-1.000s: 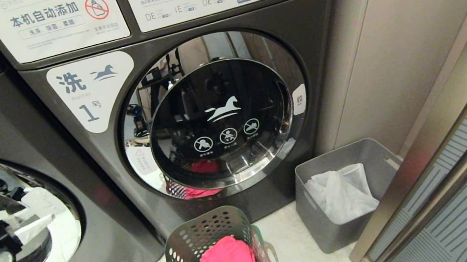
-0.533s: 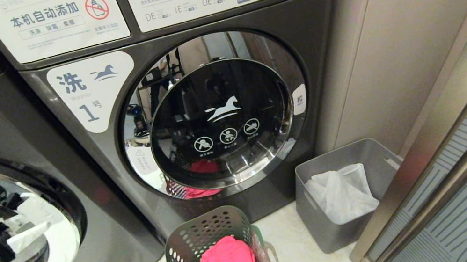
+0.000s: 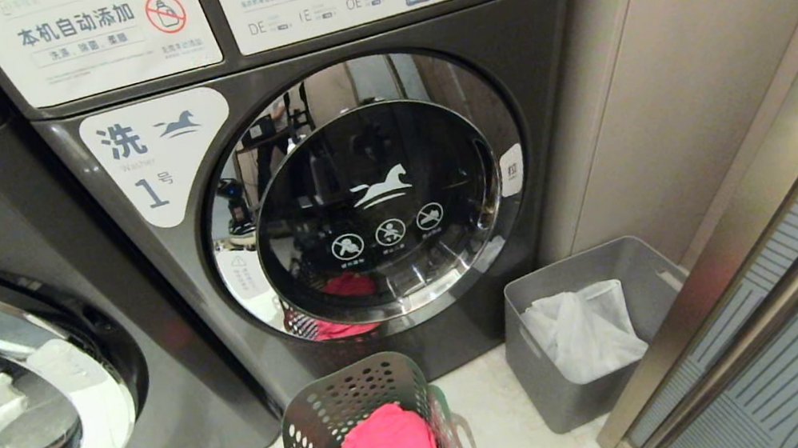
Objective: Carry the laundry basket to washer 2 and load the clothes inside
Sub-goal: Open the lid of the washing machine
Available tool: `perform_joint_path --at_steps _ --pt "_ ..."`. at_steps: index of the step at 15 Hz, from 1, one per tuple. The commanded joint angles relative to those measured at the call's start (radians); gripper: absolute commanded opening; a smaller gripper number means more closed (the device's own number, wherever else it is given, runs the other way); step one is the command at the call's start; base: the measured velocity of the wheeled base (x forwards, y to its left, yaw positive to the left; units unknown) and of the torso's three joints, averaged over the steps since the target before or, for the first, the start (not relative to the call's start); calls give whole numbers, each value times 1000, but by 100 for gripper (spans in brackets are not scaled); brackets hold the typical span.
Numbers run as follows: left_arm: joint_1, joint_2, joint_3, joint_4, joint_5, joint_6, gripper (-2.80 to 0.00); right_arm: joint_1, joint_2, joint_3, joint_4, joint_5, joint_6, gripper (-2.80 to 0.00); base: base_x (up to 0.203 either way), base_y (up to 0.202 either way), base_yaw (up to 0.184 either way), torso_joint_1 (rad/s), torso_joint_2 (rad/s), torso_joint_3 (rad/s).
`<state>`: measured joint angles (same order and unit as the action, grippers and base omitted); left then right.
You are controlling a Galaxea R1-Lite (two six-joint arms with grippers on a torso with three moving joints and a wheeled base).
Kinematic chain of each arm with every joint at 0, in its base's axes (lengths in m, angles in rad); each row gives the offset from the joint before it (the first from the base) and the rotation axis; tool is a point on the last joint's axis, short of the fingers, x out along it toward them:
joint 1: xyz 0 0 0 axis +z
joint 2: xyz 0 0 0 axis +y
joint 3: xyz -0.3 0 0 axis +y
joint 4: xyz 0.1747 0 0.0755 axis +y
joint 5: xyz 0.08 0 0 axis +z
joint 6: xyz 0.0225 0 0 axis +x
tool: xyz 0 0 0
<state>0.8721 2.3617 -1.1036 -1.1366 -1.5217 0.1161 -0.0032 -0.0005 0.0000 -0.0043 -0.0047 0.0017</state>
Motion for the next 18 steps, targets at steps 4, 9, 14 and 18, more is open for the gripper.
perform_joint_path --at_steps 4,9,14,18 --pt "312 -200 89 -6 -8 -1 0 0 0 0 0 0 0 -280 0 0 0 0 0 0" --pt "665 -637 166 6 -8 -39 0 0 0 0 0 0 1 -280 0 0 0 0 0 0" --pt "836 -1179 114 62 148 -434 0 0 0 0 0 0 0 -280 0 0 0 0 0 0" --pt "709 -1401 110 179 181 -757 0 0 0 0 0 0 1 -280 0 0 0 0 0 0"
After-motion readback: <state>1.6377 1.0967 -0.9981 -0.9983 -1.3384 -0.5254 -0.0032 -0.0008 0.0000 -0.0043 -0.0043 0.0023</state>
